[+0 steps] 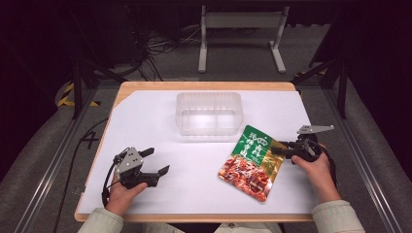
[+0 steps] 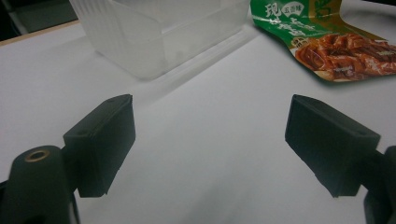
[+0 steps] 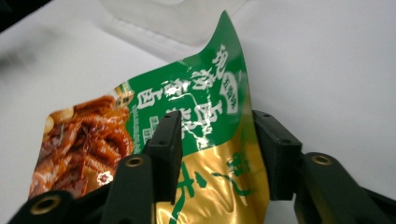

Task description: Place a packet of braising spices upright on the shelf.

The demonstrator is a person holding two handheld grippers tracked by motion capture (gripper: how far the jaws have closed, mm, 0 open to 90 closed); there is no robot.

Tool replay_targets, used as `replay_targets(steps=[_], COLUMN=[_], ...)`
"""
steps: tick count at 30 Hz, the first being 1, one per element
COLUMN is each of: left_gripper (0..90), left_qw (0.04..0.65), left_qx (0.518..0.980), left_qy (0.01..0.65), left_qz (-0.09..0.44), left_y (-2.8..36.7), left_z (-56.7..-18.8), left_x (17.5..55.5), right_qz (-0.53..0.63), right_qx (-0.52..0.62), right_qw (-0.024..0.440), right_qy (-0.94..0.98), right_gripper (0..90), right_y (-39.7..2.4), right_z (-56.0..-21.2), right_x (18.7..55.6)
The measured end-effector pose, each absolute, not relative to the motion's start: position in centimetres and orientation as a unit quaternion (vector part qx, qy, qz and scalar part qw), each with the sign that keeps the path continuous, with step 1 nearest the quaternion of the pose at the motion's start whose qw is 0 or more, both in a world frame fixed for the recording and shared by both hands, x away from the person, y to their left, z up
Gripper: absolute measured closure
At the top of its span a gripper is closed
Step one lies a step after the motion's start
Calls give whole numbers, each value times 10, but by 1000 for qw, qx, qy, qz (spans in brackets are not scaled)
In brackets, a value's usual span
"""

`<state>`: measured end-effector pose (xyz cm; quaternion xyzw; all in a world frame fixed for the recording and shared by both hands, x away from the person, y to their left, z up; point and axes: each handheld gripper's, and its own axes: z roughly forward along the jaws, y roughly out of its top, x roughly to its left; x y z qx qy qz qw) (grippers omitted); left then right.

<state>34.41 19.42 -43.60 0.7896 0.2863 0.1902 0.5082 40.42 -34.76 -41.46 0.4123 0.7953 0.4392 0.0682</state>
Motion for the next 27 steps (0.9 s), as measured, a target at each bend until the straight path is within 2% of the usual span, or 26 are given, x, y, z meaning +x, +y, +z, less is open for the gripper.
replay_targets(steps=[8, 12, 17, 19, 22, 27], left_gripper=[170, 170, 169, 170, 170, 170], left_qw=[507, 508, 507, 507, 507, 507], left_qx=[790, 790, 790, 791, 790, 790], left_qy=[287, 287, 287, 287, 287, 287], left_qz=[189, 189, 189, 189, 189, 189], left_y=[194, 194, 194, 194, 194, 194], left_z=[-436, -436, -436, -436, -436, -436], left_x=[344, 344, 344, 344, 344, 344], right_qz=[377, 342, 328, 327, 329, 335], right_qx=[406, 404, 409, 411, 414, 411], right_qw=[94, 114, 135, 135, 130, 131], right_qy=[827, 841, 841, 840, 839, 838], right_gripper=[642, 640, 746, 761, 851, 899], right_y=[-336, -330, -328, -328, -330, -329], right_z=[-421, -429, -430, -430, -430, -427], right_x=[406, 409, 410, 410, 410, 409])
